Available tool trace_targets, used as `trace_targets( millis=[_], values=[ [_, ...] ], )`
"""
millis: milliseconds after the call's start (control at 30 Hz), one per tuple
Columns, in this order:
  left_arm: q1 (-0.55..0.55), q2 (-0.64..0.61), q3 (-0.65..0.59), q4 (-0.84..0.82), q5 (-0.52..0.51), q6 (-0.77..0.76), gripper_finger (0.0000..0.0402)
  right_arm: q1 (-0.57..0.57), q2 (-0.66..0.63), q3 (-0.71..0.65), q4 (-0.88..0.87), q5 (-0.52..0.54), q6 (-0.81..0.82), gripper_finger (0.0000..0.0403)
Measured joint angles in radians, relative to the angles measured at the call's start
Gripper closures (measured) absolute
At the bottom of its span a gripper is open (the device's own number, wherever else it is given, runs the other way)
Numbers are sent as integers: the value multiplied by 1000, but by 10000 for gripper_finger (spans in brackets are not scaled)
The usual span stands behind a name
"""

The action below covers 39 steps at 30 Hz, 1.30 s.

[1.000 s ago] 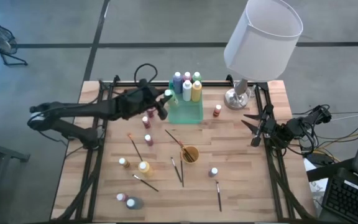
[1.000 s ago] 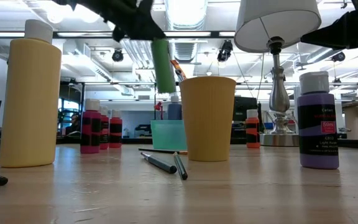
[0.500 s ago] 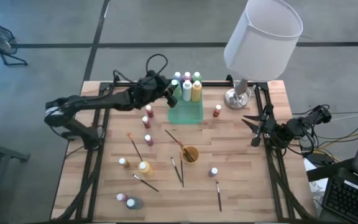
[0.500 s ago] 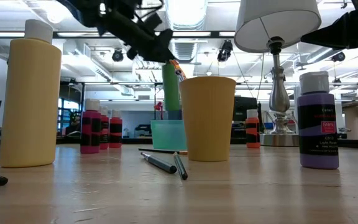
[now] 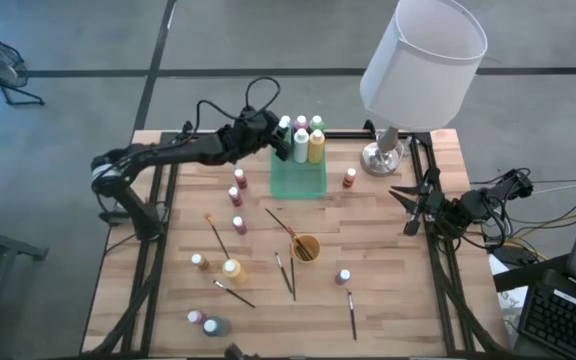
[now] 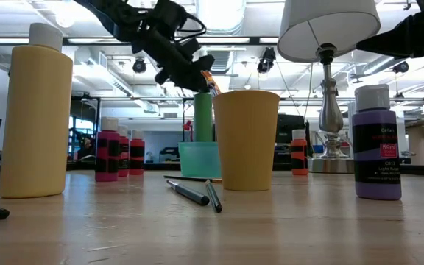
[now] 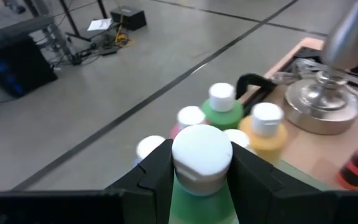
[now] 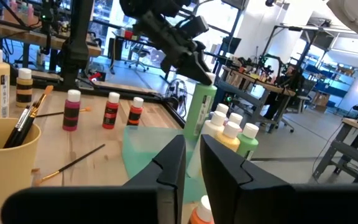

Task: Pick & Place Paint Supplies
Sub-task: Put the green paint bottle into the green bin

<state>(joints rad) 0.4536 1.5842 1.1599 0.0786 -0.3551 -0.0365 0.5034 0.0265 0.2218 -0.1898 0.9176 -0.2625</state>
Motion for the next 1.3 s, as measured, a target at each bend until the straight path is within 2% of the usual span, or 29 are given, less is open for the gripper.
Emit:
trace_targets(
  millis=[900, 1300],
  values=[
    [36, 159, -2, 61, 23, -72, 275, 0, 0, 0, 0, 0, 0, 277],
    [36, 181, -2, 92, 28, -95, 275, 0, 0, 0, 0, 0, 0, 247]
  ],
)
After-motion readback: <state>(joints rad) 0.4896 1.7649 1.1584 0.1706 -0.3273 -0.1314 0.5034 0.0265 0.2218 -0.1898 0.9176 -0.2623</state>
